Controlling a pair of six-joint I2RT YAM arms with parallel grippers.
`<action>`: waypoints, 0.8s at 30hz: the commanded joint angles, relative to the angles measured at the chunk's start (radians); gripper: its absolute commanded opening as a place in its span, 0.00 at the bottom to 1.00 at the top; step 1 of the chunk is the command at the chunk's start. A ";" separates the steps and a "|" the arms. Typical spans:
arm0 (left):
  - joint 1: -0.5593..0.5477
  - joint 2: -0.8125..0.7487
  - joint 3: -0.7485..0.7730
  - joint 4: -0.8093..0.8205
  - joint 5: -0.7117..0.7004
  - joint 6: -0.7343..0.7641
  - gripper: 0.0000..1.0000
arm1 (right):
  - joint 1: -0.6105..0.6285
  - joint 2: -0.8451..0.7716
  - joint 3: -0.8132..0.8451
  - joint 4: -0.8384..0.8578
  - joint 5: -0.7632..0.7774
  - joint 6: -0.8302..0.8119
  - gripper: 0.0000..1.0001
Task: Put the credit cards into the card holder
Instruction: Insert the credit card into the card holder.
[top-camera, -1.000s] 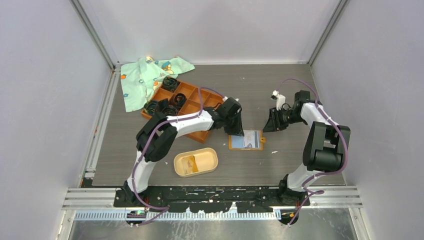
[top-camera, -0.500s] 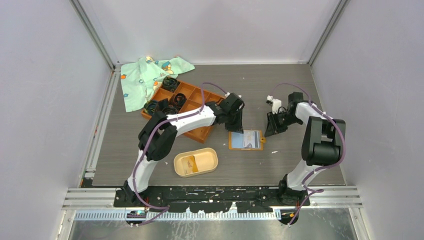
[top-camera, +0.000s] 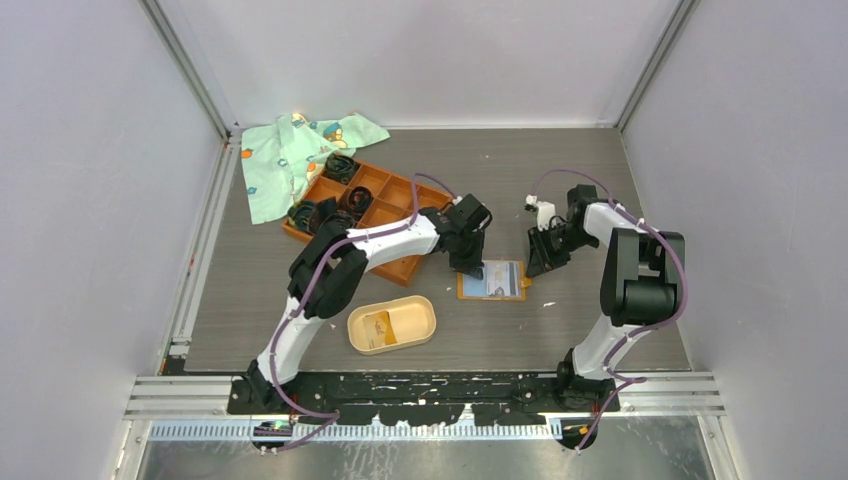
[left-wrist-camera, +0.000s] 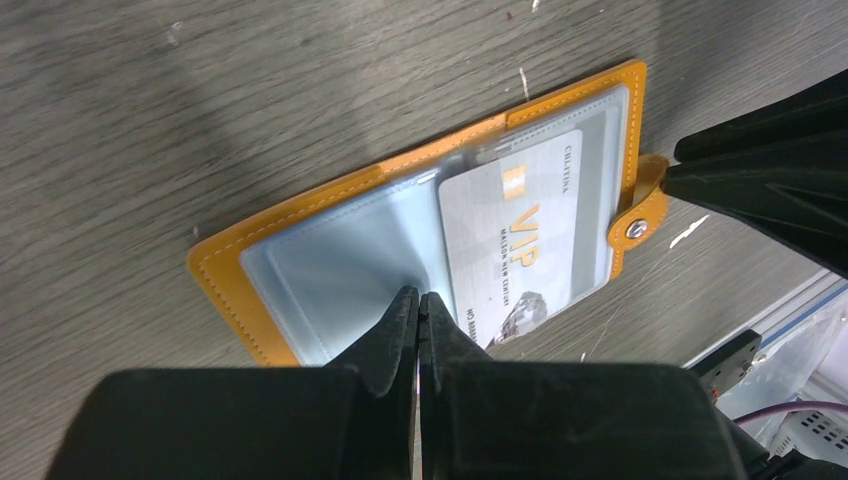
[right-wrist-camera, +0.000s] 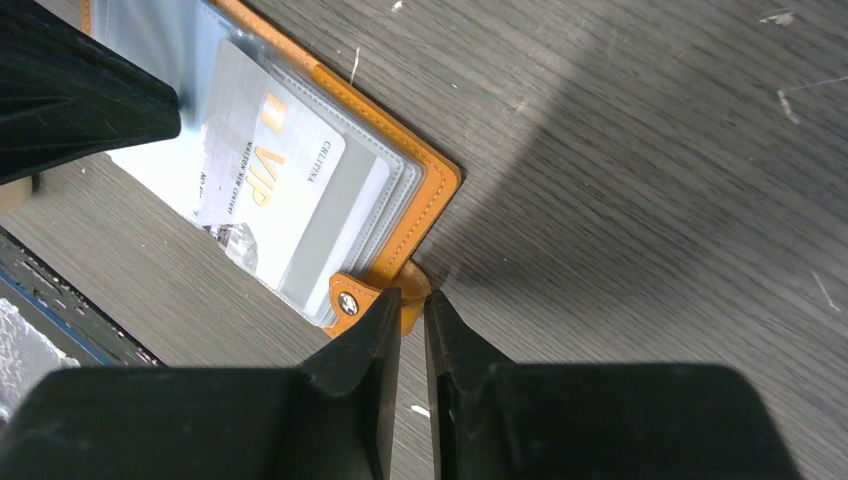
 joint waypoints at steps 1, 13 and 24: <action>-0.017 0.026 0.065 -0.007 0.047 0.009 0.00 | 0.012 0.005 0.039 -0.020 -0.004 0.010 0.21; -0.031 0.075 0.127 0.033 0.108 -0.021 0.00 | 0.018 0.019 0.049 -0.039 -0.041 0.015 0.21; -0.030 0.082 0.129 0.157 0.114 -0.027 0.01 | 0.014 0.009 0.062 -0.051 -0.059 0.020 0.25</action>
